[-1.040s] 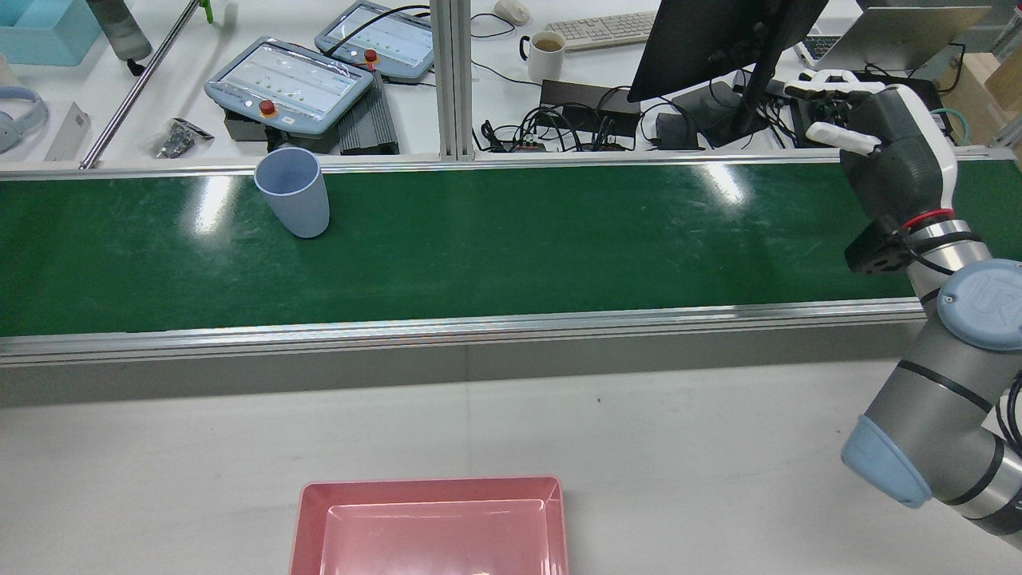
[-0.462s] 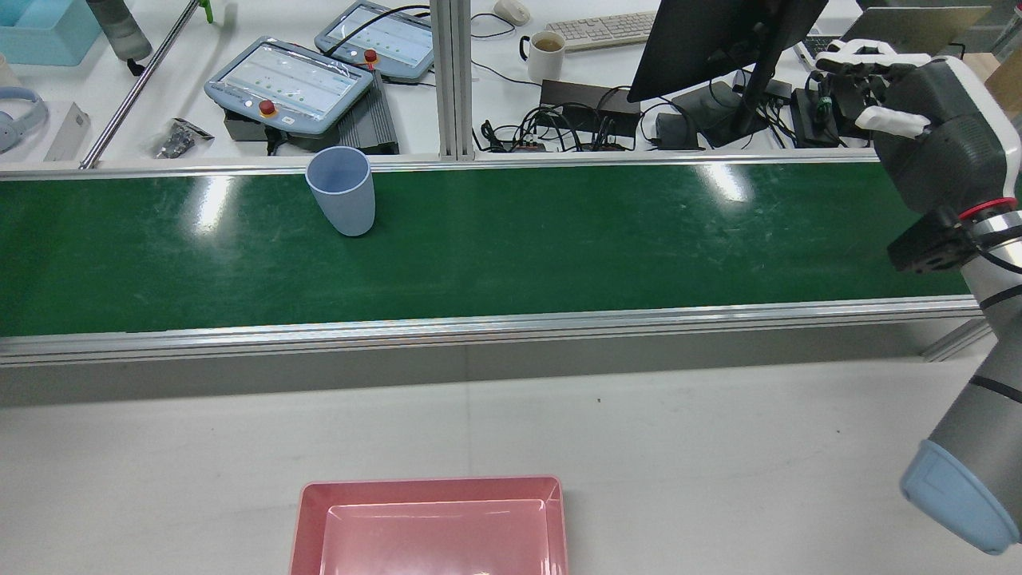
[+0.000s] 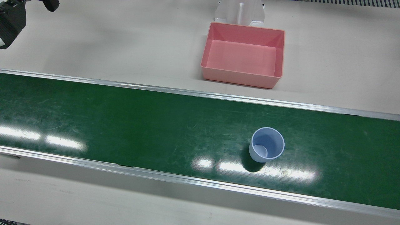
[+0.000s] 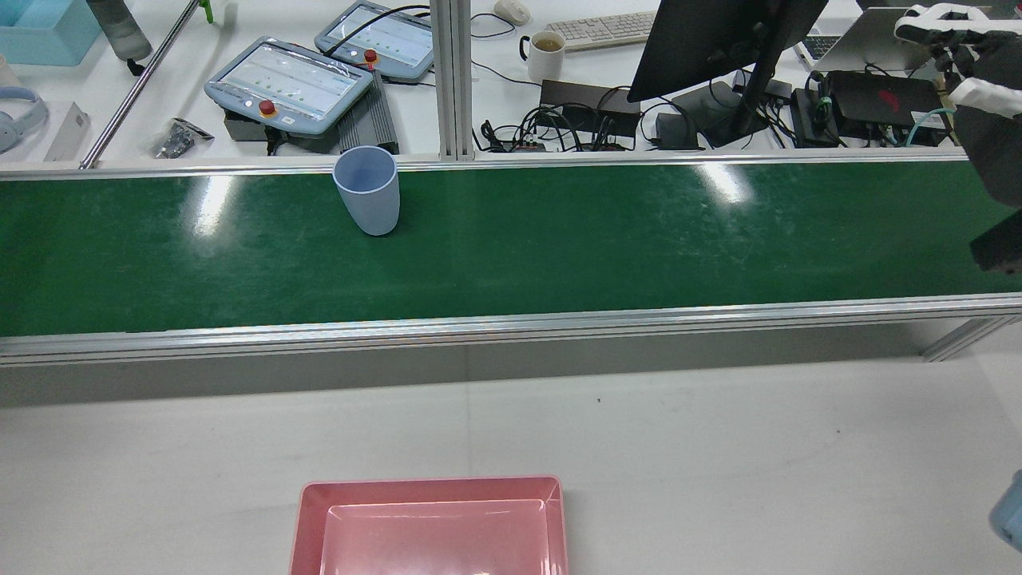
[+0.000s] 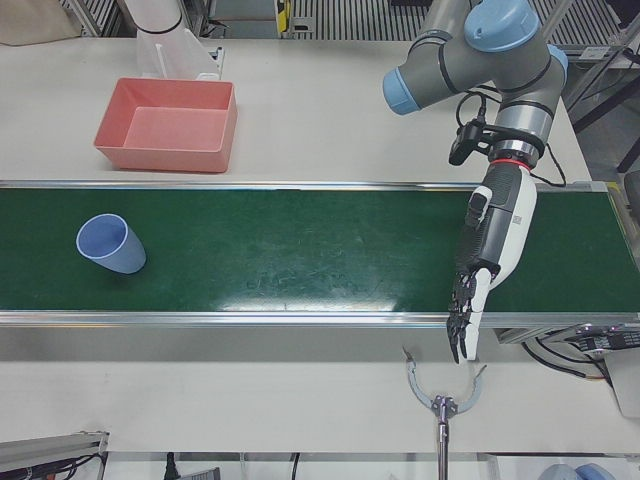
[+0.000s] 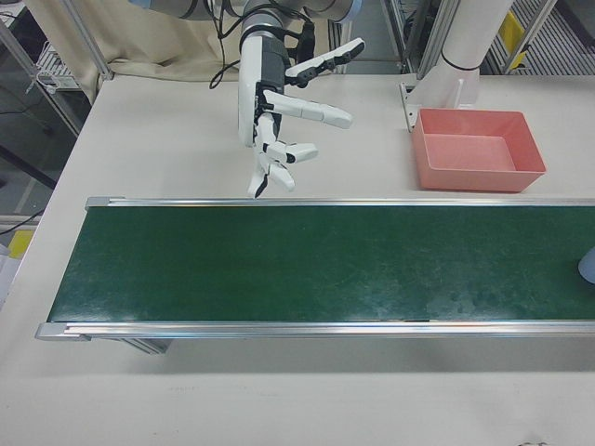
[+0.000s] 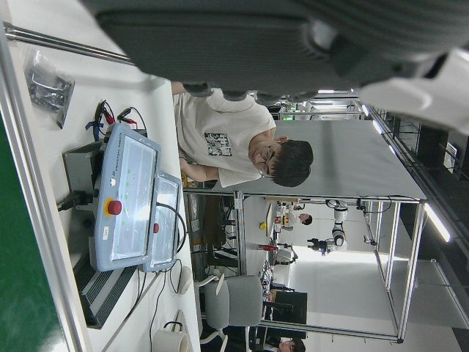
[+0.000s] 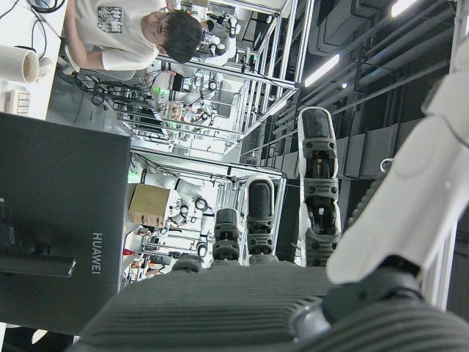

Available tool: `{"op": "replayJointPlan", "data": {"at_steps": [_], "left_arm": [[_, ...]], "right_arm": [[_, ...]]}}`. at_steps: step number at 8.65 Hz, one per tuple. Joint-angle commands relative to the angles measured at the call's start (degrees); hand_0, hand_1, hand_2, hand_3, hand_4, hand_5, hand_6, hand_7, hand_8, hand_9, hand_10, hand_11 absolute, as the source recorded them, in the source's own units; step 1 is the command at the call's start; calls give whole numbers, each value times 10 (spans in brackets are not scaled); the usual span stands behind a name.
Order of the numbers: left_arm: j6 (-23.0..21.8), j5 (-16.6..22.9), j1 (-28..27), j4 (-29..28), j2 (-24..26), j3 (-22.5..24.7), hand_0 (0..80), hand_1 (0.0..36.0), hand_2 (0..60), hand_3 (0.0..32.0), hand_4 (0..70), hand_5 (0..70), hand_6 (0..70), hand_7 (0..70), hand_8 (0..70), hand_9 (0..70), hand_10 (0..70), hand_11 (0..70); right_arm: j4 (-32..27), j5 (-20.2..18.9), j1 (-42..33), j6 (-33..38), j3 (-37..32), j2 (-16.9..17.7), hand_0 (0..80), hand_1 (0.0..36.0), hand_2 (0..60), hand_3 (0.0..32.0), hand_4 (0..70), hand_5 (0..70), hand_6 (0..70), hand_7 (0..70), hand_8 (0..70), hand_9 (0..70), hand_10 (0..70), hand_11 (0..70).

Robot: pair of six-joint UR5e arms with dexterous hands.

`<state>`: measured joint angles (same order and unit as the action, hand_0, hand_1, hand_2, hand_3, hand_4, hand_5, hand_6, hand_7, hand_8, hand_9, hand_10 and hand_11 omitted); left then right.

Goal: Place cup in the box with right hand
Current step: 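Move the right hand along the belt toward the approaching blue cup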

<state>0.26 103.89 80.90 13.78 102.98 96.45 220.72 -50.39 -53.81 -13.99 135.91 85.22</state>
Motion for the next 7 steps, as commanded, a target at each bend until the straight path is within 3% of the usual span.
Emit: {"op": "replayJointPlan", "data": {"at_steps": [1, 2, 3, 5, 6, 7], "left_arm": [[0, 0, 0, 1, 0, 1, 0, 0, 0, 0, 0, 0, 0, 0, 0, 0, 0, 0], [0, 0, 0, 1, 0, 1, 0, 0, 0, 0, 0, 0, 0, 0, 0, 0, 0, 0], [0, 0, 0, 2, 1, 1, 0, 0, 0, 0, 0, 0, 0, 0, 0, 0, 0, 0], [0, 0, 0, 1, 2, 1, 0, 0, 0, 0, 0, 0, 0, 0, 0, 0, 0, 0], [0, 0, 0, 1, 1, 1, 0, 0, 0, 0, 0, 0, 0, 0, 0, 0, 0, 0], [0, 0, 0, 1, 2, 1, 0, 0, 0, 0, 0, 0, 0, 0, 0, 0, 0, 0]], "right_arm": [[13, 24, 48, -19, -125, -105, 480, 0, 0, 0, 695, 0, 105, 616, 63, 207, 0, 0], [-15, 25, 54, -20, -159, -122, 474, 0, 0, 0, 688, 0, 107, 617, 65, 209, 0, 0], [-72, 25, 54, -21, -190, -122, 461, 0, 0, 0, 632, 0, 98, 562, 58, 192, 0, 0], [-185, 20, 60, -24, -280, -120, 435, 0, 0, 0, 632, 0, 105, 579, 58, 194, 7, 4], [-196, 21, 66, -25, -292, -110, 419, 0, 0, 0, 635, 0, 110, 598, 61, 201, 16, 15], [-196, 23, 67, -25, -293, -112, 404, 0, 0, 0, 607, 0, 105, 568, 57, 191, 15, 15]]}}
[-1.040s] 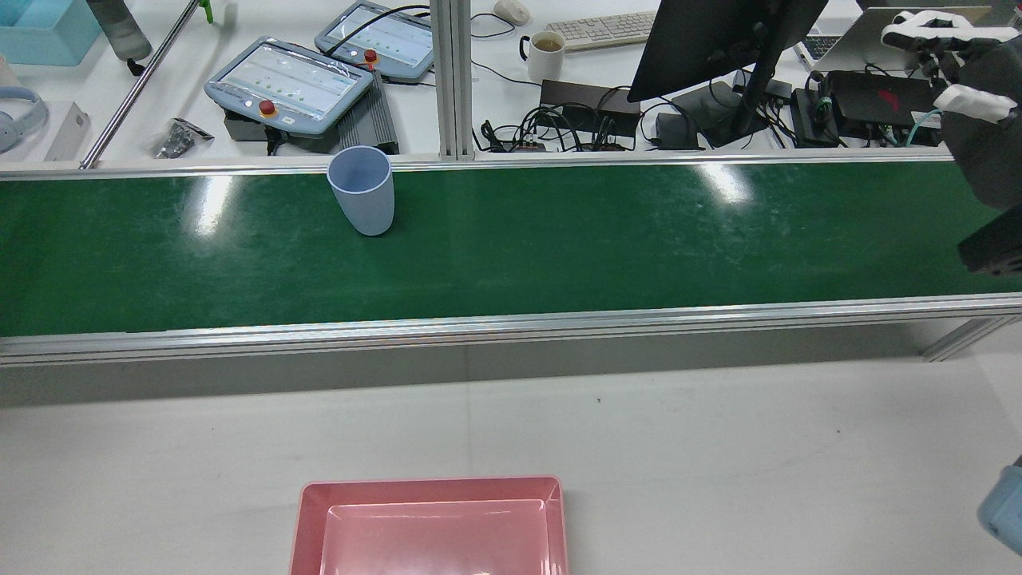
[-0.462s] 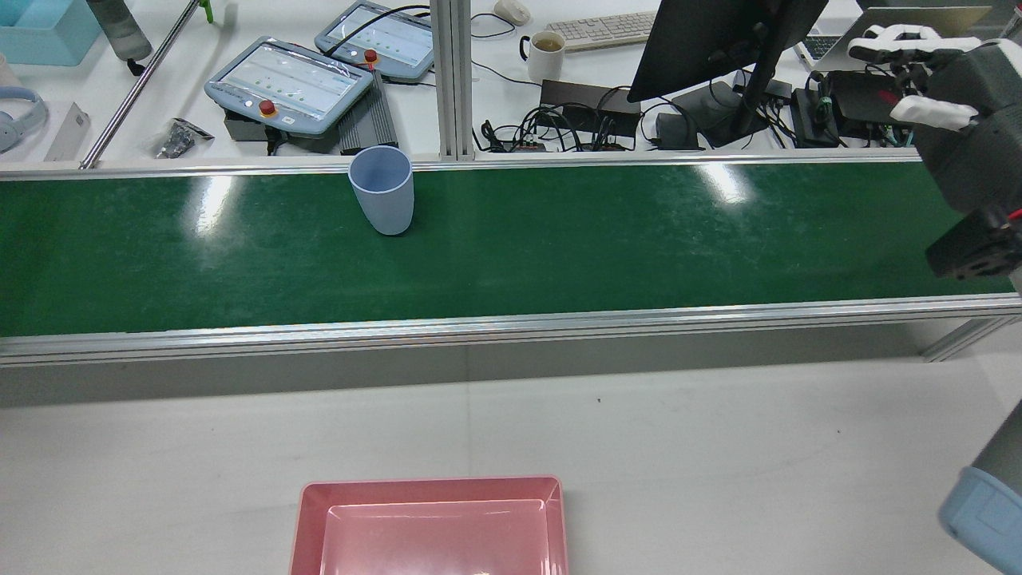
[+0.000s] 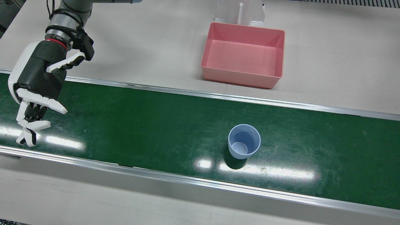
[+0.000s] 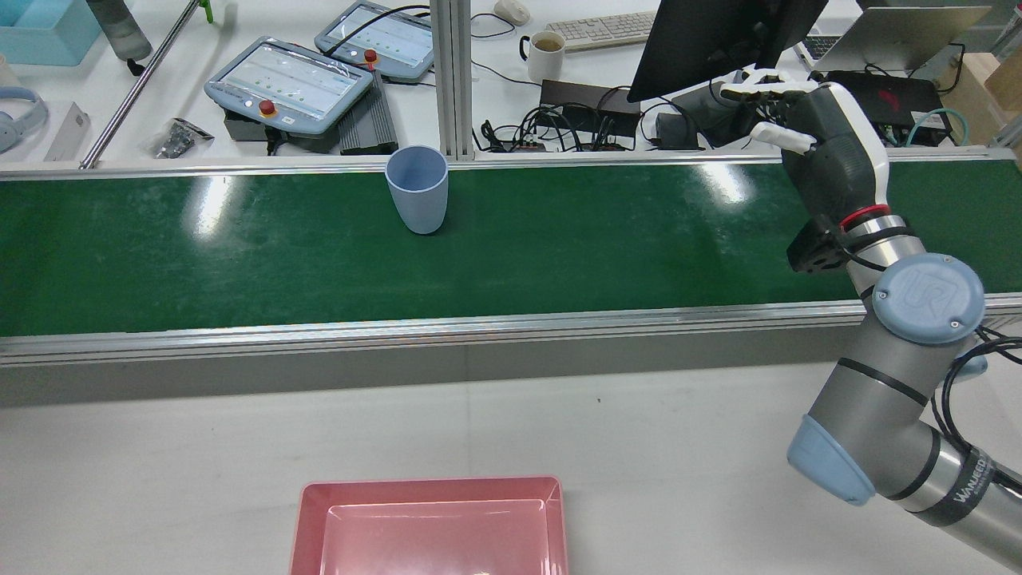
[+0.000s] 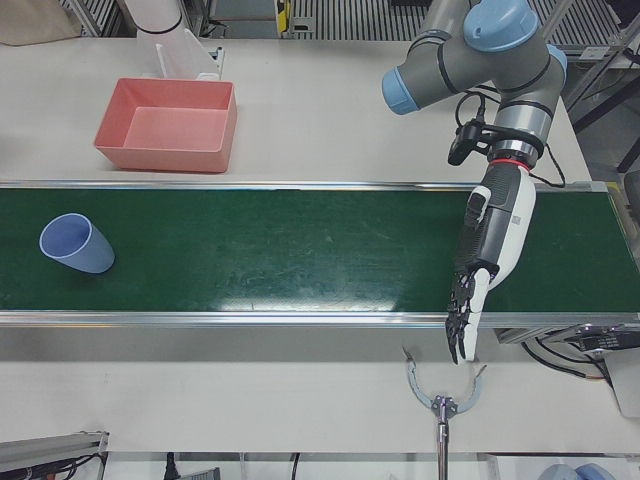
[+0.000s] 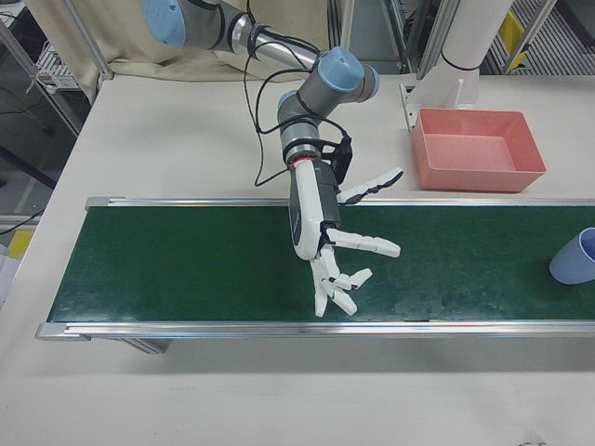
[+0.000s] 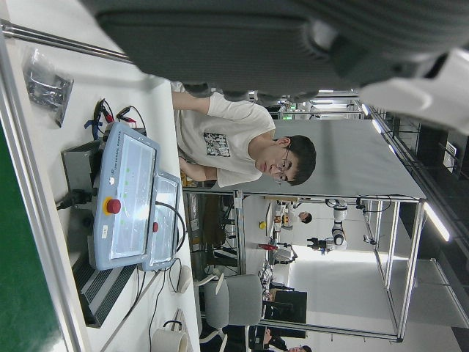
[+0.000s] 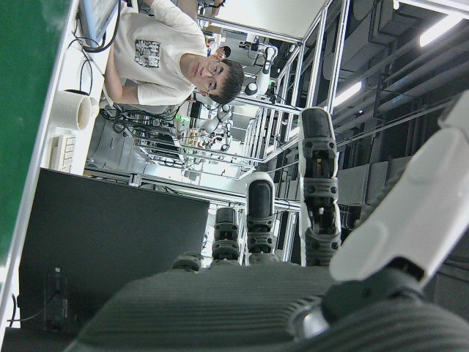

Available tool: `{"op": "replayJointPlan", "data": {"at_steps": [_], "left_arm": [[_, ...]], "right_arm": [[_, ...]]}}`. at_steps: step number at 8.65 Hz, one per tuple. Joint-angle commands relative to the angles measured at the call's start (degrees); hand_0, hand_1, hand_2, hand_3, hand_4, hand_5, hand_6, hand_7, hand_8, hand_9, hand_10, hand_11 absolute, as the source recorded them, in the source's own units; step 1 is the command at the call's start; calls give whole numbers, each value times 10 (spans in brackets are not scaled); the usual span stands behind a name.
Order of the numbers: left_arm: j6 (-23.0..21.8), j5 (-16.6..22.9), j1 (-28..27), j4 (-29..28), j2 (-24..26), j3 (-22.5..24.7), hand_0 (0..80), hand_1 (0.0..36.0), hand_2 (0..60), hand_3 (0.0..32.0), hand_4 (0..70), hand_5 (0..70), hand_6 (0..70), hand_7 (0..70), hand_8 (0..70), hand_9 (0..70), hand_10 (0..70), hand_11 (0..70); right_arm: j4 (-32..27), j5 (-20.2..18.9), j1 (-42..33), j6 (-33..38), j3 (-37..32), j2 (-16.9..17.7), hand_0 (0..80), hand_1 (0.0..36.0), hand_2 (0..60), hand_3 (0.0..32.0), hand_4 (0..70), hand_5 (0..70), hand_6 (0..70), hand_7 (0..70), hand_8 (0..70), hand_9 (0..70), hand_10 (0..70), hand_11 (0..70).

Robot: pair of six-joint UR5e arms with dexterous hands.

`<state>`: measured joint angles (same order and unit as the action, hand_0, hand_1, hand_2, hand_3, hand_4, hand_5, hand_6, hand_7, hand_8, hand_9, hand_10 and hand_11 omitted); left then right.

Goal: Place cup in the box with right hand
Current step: 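Move the right hand along the belt toward the approaching blue cup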

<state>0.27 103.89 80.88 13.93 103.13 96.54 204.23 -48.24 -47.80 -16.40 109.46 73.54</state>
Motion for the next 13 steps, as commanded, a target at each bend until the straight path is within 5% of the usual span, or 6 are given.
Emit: {"op": "replayJointPlan", "data": {"at_steps": [1, 3, 5, 7, 13], "left_arm": [[0, 0, 0, 0, 0, 0, 0, 0, 0, 0, 0, 0, 0, 0, 0, 0, 0, 0], [0, 0, 0, 0, 1, -1, 0, 0, 0, 0, 0, 0, 0, 0, 0, 0, 0, 0], [0, 0, 0, 1, 2, 0, 0, 0, 0, 0, 0, 0, 0, 0, 0, 0, 0, 0], [0, 0, 0, 1, 2, 0, 0, 0, 0, 0, 0, 0, 0, 0, 0, 0, 0, 0], [0, 0, 1, 0, 1, -1, 0, 0, 0, 0, 0, 0, 0, 0, 0, 0, 0, 0]], "right_arm": [[-31, 3, 8, -5, -40, -8, 403, 0, 0, 0, 574, 0, 98, 531, 53, 180, 13, 12], [-31, 2, 8, -6, -50, -13, 417, 0, 0, 0, 642, 0, 101, 555, 57, 186, 6, 1], [-27, 2, 8, -15, -57, -15, 437, 0, 0, 0, 623, 0, 86, 470, 54, 160, 3, 0], [-28, 1, 9, -17, -72, -15, 464, 0, 0, 0, 672, 0, 86, 497, 52, 162, 0, 0], [-30, 3, 18, -17, -93, -21, 467, 0, 0, 0, 620, 0, 82, 477, 53, 160, 0, 0]]}}
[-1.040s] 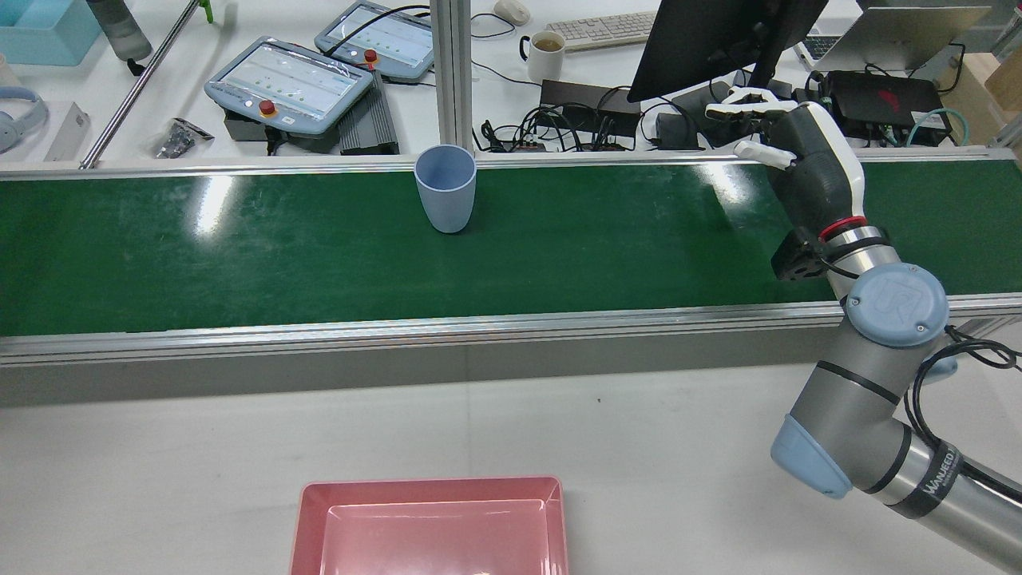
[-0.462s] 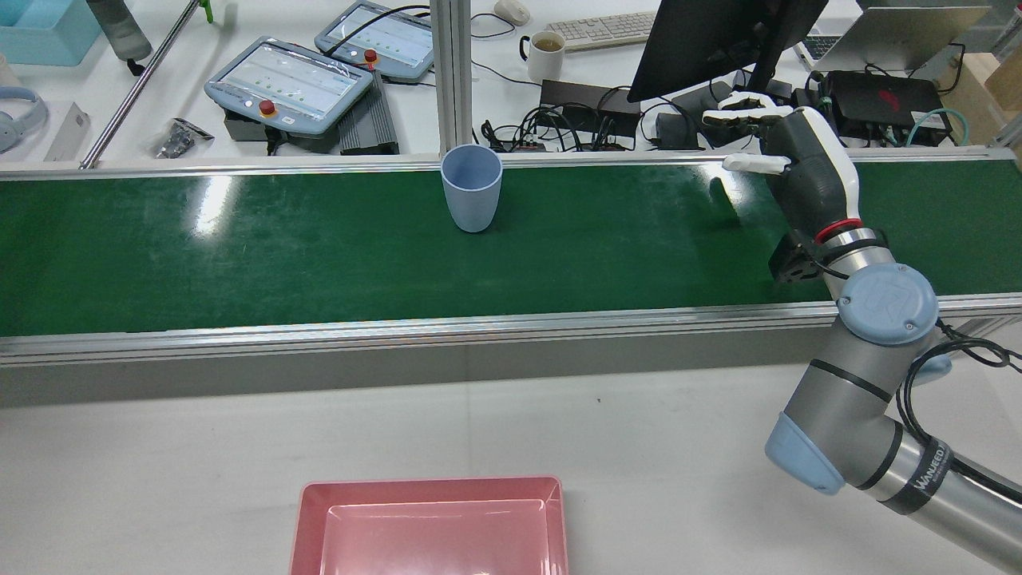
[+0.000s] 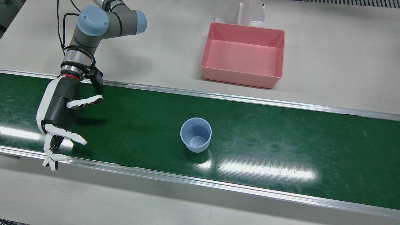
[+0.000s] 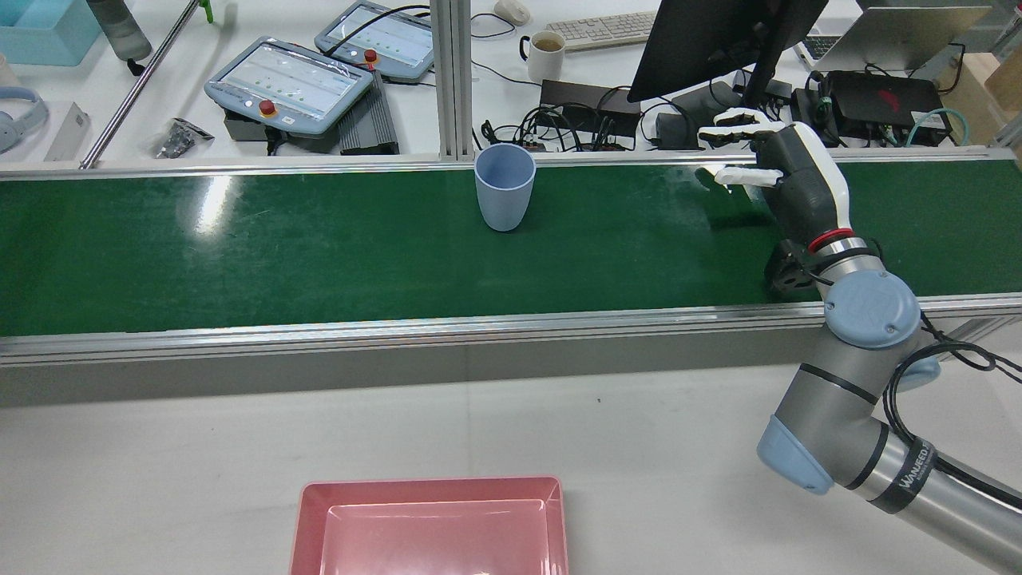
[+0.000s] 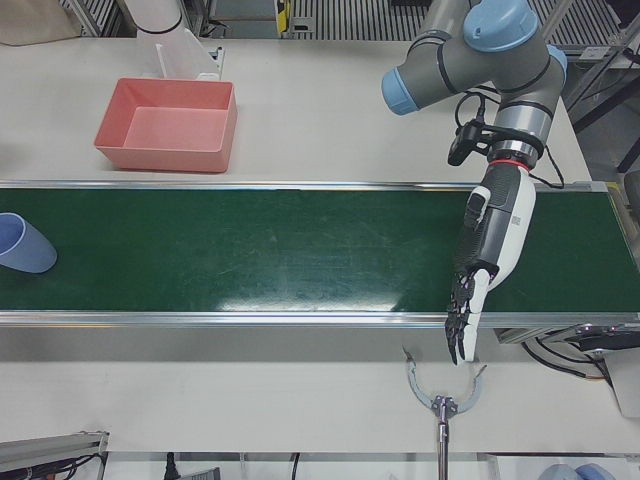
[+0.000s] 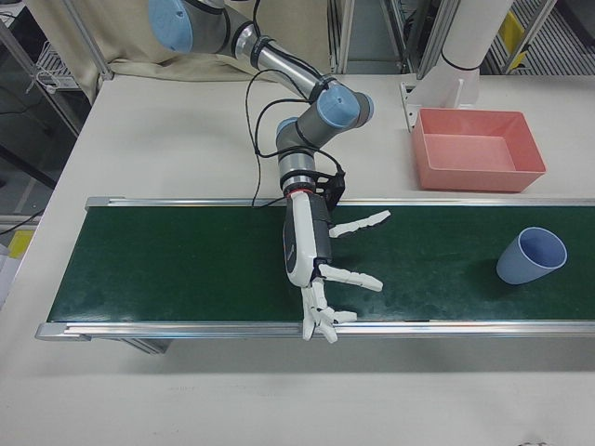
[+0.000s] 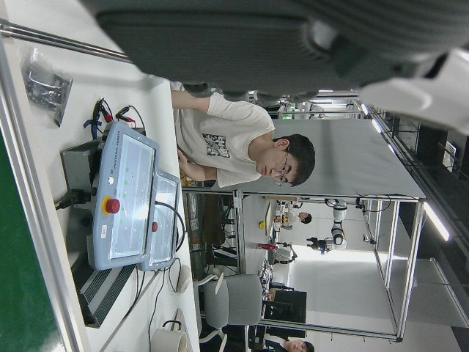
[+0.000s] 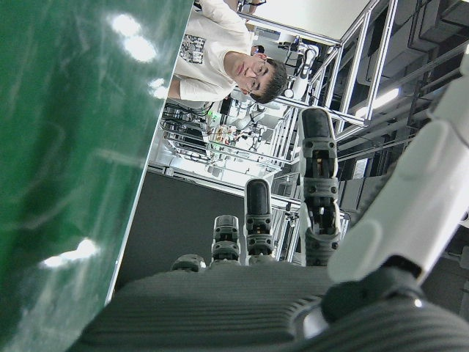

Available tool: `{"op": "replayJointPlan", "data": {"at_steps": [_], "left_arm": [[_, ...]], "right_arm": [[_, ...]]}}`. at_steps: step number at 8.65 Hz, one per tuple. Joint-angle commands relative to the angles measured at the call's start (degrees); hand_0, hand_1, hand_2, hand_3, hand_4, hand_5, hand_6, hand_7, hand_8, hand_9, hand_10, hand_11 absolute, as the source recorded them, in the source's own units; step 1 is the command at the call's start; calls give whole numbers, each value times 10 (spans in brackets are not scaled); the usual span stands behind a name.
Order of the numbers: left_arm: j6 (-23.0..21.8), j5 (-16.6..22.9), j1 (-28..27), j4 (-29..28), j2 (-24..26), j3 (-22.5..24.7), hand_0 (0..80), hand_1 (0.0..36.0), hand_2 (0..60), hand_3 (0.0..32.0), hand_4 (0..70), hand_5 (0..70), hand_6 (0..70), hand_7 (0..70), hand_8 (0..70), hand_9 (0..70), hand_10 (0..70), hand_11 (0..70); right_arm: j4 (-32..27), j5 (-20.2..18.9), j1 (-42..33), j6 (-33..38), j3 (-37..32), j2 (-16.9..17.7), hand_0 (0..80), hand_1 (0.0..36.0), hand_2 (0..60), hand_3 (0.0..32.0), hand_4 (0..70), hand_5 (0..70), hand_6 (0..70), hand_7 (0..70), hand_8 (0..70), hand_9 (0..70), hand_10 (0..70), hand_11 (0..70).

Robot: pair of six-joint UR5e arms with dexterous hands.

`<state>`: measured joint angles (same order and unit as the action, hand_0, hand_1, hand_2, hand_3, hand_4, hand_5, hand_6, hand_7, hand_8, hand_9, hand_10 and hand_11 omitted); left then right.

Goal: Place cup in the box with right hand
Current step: 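Move the right hand along the belt toward the approaching blue cup, then track the blue cup with the open right hand as it arrives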

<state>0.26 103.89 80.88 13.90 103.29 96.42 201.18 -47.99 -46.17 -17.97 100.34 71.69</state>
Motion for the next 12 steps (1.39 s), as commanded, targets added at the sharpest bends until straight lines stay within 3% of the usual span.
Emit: {"op": "replayJointPlan", "data": {"at_steps": [1, 3, 4, 8, 10, 12], "left_arm": [[0, 0, 0, 0, 0, 1, 0, 0, 0, 0, 0, 0, 0, 0, 0, 0, 0, 0], [0, 0, 1, 0, 0, 0, 0, 0, 0, 0, 0, 0, 0, 0, 0, 0, 0, 0], [0, 0, 0, 0, 0, 0, 0, 0, 0, 0, 0, 0, 0, 0, 0, 0, 0, 0], [0, 0, 1, 0, 0, 0, 0, 0, 0, 0, 0, 0, 0, 0, 0, 0, 0, 0], [0, 0, 1, 0, 0, 0, 0, 0, 0, 0, 0, 0, 0, 0, 0, 0, 0, 0], [0, 0, 1, 0, 0, 0, 0, 0, 0, 0, 0, 0, 0, 0, 0, 0, 0, 0]], "right_arm": [[0, -3, 3, -1, -1, -2, 466, 0, 0, 0, 615, 0, 81, 474, 53, 159, 0, 0], [1, -5, 6, -2, -1, -8, 479, 1, 0, 0, 561, 7, 78, 441, 52, 152, 0, 0], [2, -6, 6, -8, -1, -13, 496, 23, 0, 0, 522, 16, 76, 422, 54, 150, 0, 0], [4, -8, 7, -23, 0, -19, 537, 71, 0, 0, 486, 31, 81, 433, 59, 156, 0, 0], [4, -8, 10, -27, -1, -23, 505, 34, 0, 0, 517, 18, 77, 435, 54, 154, 0, 0], [4, -8, 18, -30, -1, -23, 499, 26, 0, 0, 524, 15, 77, 442, 54, 156, 0, 0]]}}
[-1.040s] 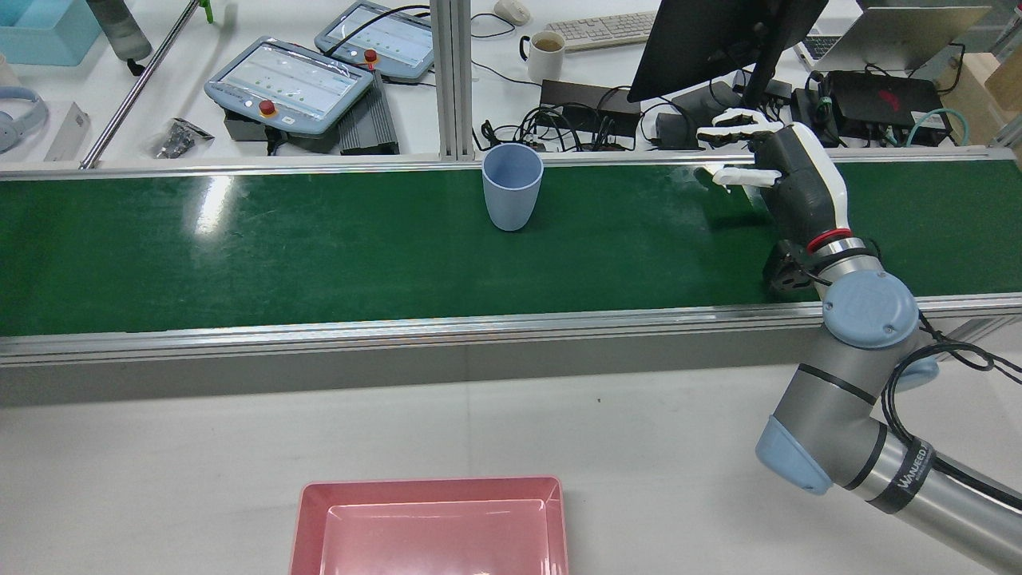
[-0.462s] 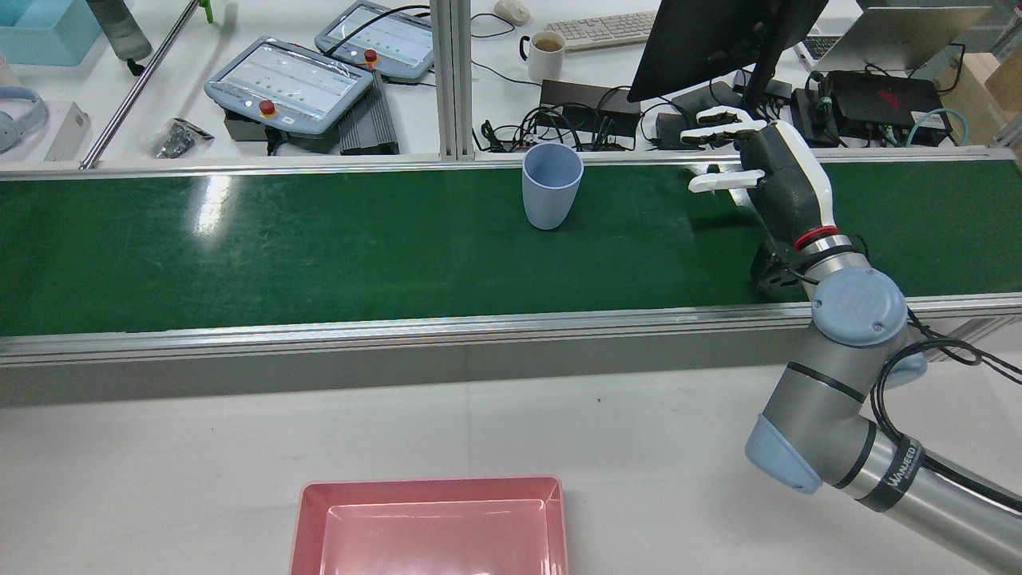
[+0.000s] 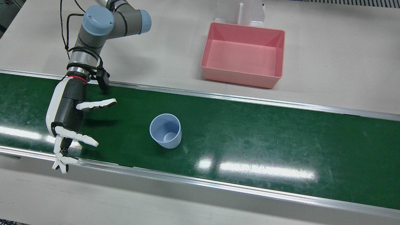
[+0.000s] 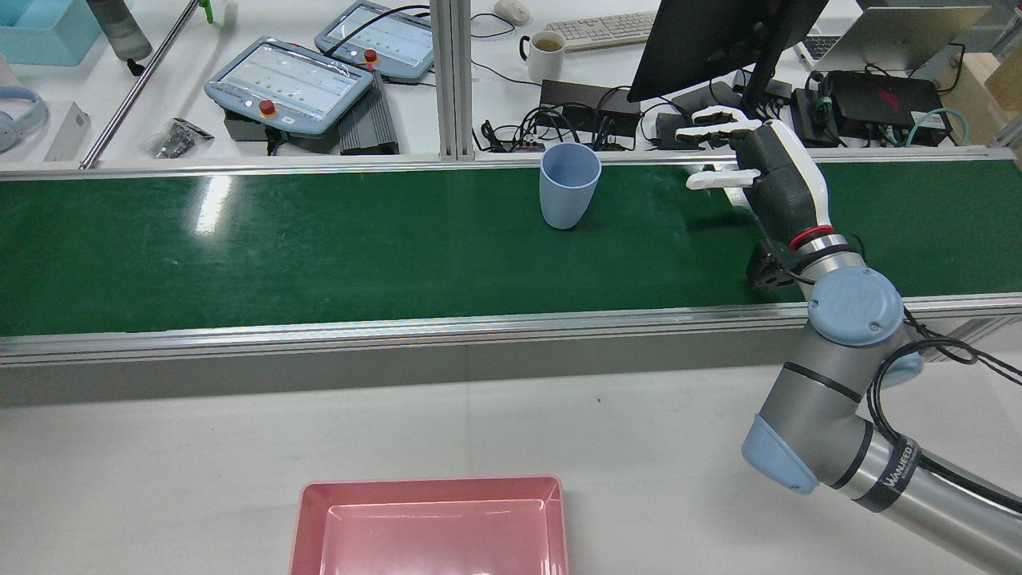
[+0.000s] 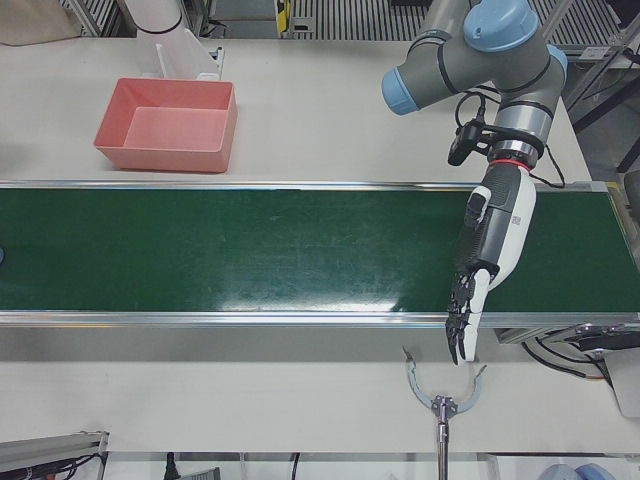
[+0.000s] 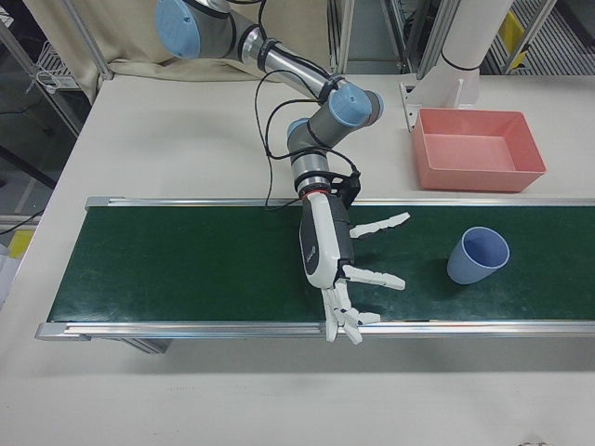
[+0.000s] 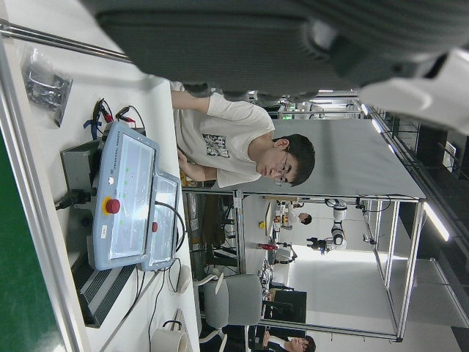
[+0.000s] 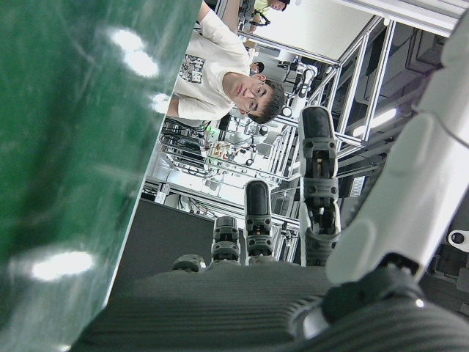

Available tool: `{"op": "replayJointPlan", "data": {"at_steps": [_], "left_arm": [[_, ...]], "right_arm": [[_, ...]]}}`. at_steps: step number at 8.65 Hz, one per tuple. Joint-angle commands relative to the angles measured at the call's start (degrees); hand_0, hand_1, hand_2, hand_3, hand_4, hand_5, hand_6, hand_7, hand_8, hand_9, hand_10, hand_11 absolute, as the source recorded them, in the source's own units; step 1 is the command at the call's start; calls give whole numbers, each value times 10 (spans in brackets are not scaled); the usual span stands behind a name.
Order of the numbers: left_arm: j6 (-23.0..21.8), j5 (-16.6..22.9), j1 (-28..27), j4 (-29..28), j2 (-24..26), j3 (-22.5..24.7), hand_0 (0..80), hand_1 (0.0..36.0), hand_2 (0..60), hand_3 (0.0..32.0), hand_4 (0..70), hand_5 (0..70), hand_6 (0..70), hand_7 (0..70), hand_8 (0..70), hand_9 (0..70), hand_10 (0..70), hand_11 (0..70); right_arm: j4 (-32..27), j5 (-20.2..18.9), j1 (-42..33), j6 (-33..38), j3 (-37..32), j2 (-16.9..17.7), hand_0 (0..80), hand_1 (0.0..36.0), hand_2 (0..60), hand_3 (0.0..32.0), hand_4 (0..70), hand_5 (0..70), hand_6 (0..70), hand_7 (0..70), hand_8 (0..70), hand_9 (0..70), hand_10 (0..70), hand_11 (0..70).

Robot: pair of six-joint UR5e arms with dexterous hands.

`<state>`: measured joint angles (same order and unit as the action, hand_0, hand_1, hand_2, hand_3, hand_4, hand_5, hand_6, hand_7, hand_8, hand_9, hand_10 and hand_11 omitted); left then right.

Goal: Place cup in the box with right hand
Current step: 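Track the blue cup with the open right hand as it arrives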

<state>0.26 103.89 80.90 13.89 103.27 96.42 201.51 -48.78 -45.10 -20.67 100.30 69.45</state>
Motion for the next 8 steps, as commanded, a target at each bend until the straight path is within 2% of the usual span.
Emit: {"op": "replayJointPlan", "data": {"at_steps": [1, 5, 8], "left_arm": [[0, 0, 0, 0, 0, 0, 0, 0, 0, 0, 0, 0, 0, 0, 0, 0, 0, 0], [0, 0, 0, 0, 0, 1, 0, 0, 0, 0, 0, 0, 0, 0, 0, 0, 0, 0], [0, 0, 0, 0, 0, 0, 0, 0, 0, 0, 0, 0, 0, 0, 0, 0, 0, 0]], "right_arm": [[1, 0, 9, -4, 0, 1, 493, 18, 0, 0, 516, 13, 75, 439, 53, 154, 0, 0], [3, 0, 12, -10, 3, -1, 492, 17, 0, 10, 478, 13, 70, 418, 50, 147, 0, 0], [5, -1, 13, -16, 3, -1, 493, 21, 0, 14, 486, 13, 71, 431, 49, 151, 0, 0]]}}
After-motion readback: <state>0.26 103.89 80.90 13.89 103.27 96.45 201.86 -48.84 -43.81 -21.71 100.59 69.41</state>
